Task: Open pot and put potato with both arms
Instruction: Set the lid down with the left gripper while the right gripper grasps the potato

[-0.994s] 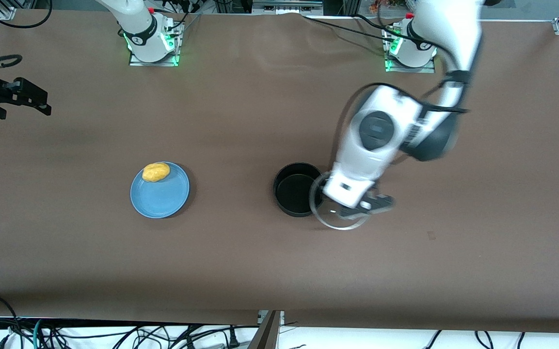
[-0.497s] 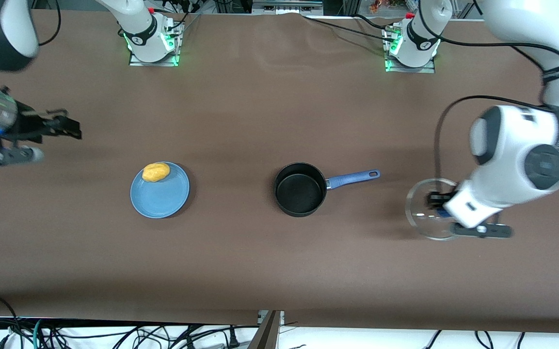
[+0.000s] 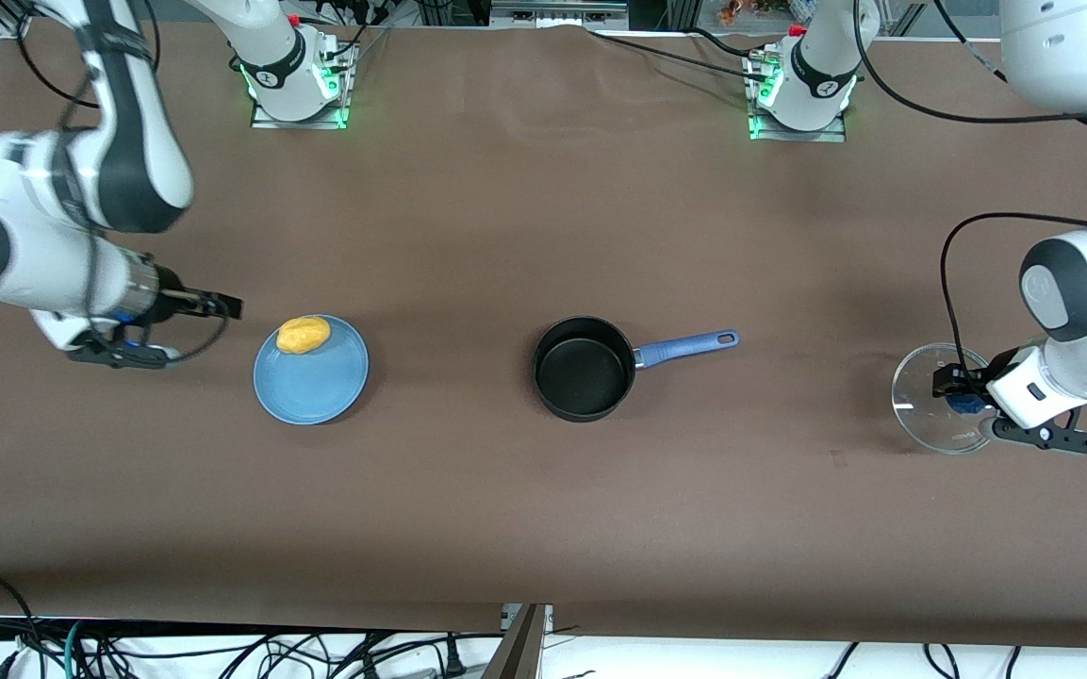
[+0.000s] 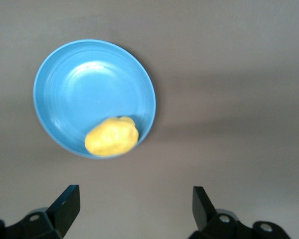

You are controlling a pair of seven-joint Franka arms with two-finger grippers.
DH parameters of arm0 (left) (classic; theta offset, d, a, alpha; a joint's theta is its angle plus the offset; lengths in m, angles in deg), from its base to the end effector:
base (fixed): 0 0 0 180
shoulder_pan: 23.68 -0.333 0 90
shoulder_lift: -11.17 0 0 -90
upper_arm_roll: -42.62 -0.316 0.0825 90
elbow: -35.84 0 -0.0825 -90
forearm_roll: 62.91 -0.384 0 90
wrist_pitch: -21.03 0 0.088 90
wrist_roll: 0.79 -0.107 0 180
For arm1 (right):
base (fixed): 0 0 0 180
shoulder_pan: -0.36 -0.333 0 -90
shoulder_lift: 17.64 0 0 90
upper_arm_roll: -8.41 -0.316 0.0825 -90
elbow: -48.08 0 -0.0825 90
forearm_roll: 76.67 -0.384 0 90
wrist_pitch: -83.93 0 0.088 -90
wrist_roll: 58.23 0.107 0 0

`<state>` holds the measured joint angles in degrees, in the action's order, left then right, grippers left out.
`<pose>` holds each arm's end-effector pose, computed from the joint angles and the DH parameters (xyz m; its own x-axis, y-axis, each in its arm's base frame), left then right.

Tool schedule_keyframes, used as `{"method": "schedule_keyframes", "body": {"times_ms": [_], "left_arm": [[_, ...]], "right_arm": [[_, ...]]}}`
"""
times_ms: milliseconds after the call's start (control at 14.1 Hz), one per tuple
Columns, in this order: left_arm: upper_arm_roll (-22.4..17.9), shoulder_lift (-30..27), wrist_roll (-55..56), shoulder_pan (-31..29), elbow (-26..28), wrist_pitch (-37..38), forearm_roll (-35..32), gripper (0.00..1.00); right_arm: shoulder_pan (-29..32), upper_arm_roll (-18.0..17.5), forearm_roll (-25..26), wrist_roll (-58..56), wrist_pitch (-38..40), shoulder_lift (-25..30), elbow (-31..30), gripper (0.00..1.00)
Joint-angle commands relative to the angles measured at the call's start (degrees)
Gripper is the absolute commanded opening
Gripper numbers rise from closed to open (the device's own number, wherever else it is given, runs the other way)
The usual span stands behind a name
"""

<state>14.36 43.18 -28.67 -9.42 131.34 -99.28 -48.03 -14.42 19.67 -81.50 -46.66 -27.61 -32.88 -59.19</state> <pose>0.6599 0.1130 0.3076 0.9852 -0.1601 -0.0607 -0.1610 -0.9869 -0.0101 0.5950 0.0477 0.3604 0.9671 -0.1745 -0.1850 -0.1743 -0.9845 0.0175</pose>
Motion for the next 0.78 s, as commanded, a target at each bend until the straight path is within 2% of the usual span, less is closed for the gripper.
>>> {"method": "schedule_keyframes", "body": {"times_ms": [0, 71, 213, 355, 426, 497, 710], "left_arm": [[-0.4, 1.4, -3.4, -0.8, 2.7, -4.2, 2.9, 0.61], [-0.4, 2.3, -5.2, -1.2, 3.0, -5.2, 4.6, 0.61], [-0.5, 4.9, -8.9, -2.4, 3.4, -6.8, 8.6, 0.61], [-0.4, 6.7, -9.3, -3.2, 3.4, -8.4, 9.2, 0.62], [-0.4, 7.4, -9.3, -3.4, 3.3, -8.9, 9.7, 0.64], [-0.4, 8.1, -9.3, -3.5, 3.3, -9.2, 11.0, 0.68], [-0.5, 6.1, -8.4, -3.8, 2.0, -5.8, 11.4, 0.99]], "right_arm": [[-0.7, 0.1, -4.4, 6.7, -7.9, -2.7, -4.0, 1.0], [-0.7, 0.1, -6.7, 7.1, -11.0, -3.6, -5.2, 1.0], [-2.1, 0.1, -7.2, 10.3, -14.6, -4.7, -6.7, 1.0], [-2.3, 0.1, -7.5, 12.1, -16.9, -6.2, -7.5, 1.0], [-2.3, 0.1, -9.1, 12.3, -18.3, -7.2, -8.0, 0.99], [-2.5, 0.1, -10.9, 12.4, -19.0, -8.1, -8.5, 1.0], [-3.0, 0.1, -12.1, 12.4, -20.4, -9.4, -9.0, 1.0]]}}
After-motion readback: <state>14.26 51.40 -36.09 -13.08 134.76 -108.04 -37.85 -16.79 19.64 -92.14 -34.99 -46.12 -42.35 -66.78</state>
